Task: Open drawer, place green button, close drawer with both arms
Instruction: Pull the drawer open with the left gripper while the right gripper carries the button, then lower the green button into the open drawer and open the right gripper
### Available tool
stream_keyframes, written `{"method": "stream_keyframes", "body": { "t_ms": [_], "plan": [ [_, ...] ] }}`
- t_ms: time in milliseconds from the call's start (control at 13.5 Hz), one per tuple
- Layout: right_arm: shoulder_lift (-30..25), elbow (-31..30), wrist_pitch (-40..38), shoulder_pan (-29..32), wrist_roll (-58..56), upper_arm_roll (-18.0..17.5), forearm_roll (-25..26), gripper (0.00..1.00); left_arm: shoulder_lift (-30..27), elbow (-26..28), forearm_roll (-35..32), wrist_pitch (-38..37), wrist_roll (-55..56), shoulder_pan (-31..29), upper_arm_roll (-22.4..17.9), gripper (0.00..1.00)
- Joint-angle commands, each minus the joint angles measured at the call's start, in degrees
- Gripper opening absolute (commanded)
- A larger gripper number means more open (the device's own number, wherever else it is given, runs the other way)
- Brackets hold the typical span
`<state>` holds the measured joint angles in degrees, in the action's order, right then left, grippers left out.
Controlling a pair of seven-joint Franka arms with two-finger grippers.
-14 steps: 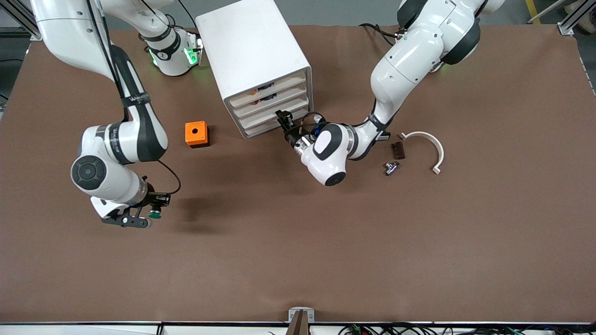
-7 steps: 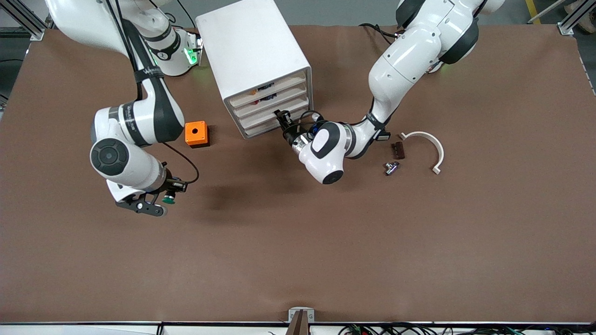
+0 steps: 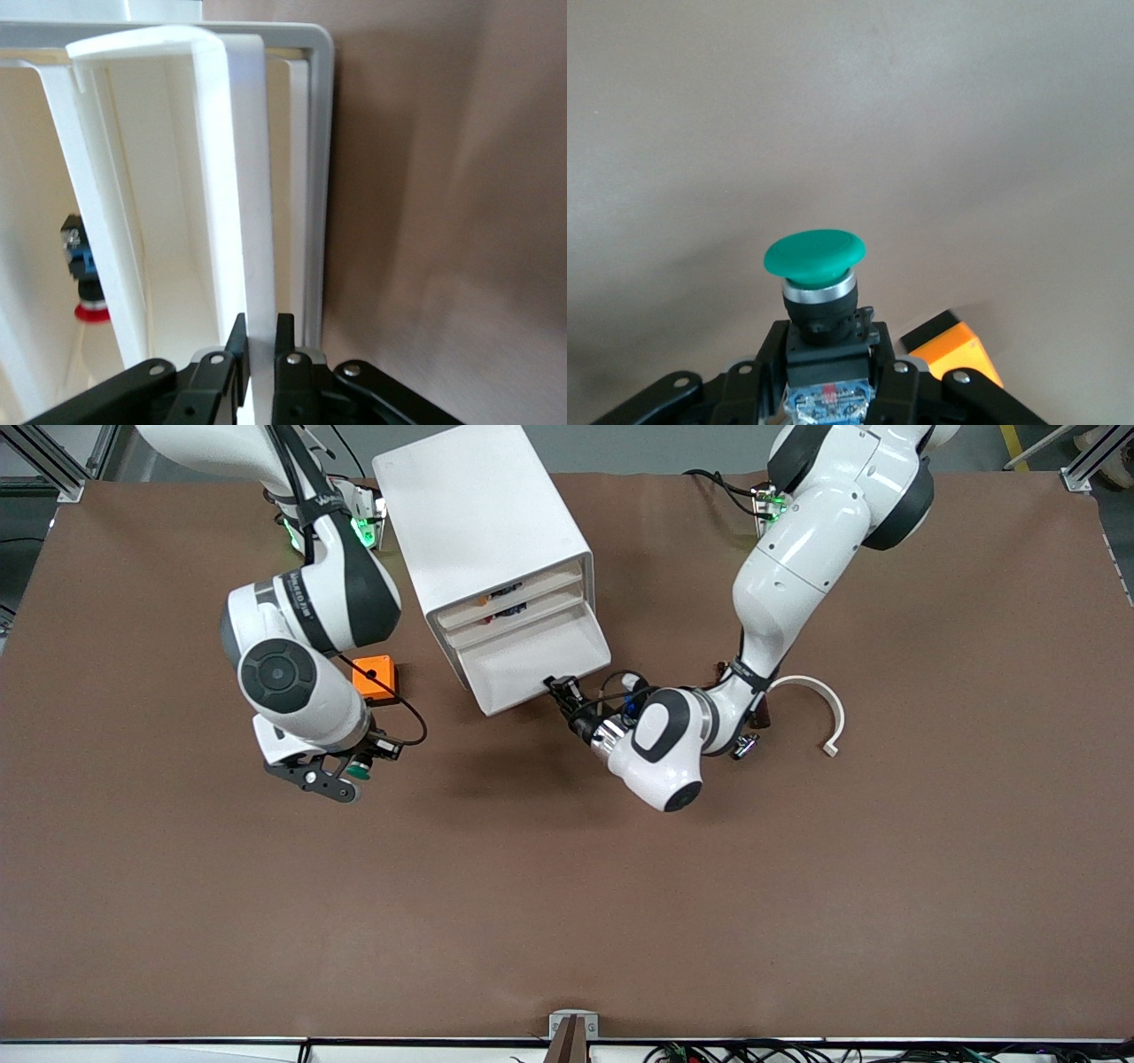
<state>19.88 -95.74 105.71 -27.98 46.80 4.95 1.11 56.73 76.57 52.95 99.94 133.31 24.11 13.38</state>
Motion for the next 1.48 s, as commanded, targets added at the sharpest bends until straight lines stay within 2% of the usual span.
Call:
{"method": "stream_keyframes", "body": {
  "t_ms": [0, 148, 221, 295, 369, 517, 591, 1034, 1255, 1403],
  "plan": [
    [-1.16, 1.34, -2.87, -4.61, 10.46, 0.23, 0.91, 0.11, 0.14, -1.16, 0.13, 0.61, -2.17, -1.25, -0.54, 0.0],
    [-0.9, 2.66, -4.99, -8.56, 20.13, 0.14, -0.31, 0.11, 0.05, -1.6, 0.13, 0.61, -2.96, -1.96, -0.54, 0.01],
    [-0.72, 2.67, -4.9, -11.02, 25.74, 0.14, -0.58, 0.11, -0.04, -1.68, 0.13, 0.61, -3.05, -2.22, -0.54, 0.23],
    [-0.63, 2.67, -4.73, -12.35, 29.45, 0.14, -0.76, 0.11, -0.13, -1.95, 0.13, 0.61, -3.05, -2.57, -0.54, 0.74],
    [-0.63, 2.58, -4.55, -12.89, 31.58, 0.06, -2.41, 0.1, -0.3, -1.95, 0.13, 0.44, -3.05, -2.57, -0.54, 1.0],
    [-0.63, 2.32, -4.29, -12.72, 32.13, 0.23, -10.39, 0.1, -0.48, -2.73, 0.13, 0.35, -3.14, -3.36, -0.54, 1.0],
    [-0.63, 2.05, -3.85, -12.8, 32.3, 0.23, -11.99, 0.1, -0.48, -3.7, -0.13, 0.35, -3.75, -3.63, -0.54, 1.0],
    [0.24, -3.83, 7.91, -18.07, 45.03, 0.23, -12.27, 0.11, -0.92, -5.29, -3.55, 0.35, -21.14, -10.3, -0.98, 1.0],
    [1.04, -7.52, 15.11, -20.53, 49.51, 0.23, -12.27, 0.1, -2.15, -5.38, -11.17, 0.35, -22.74, -10.05, -2.04, 1.0],
    [1.74, -8.06, 16.19, -20.89, 51.28, 0.14, -12.27, 0.1, -2.94, -5.38, -14.01, 0.26, -23.52, -10.48, -1.6, 1.0]
  ]
}}
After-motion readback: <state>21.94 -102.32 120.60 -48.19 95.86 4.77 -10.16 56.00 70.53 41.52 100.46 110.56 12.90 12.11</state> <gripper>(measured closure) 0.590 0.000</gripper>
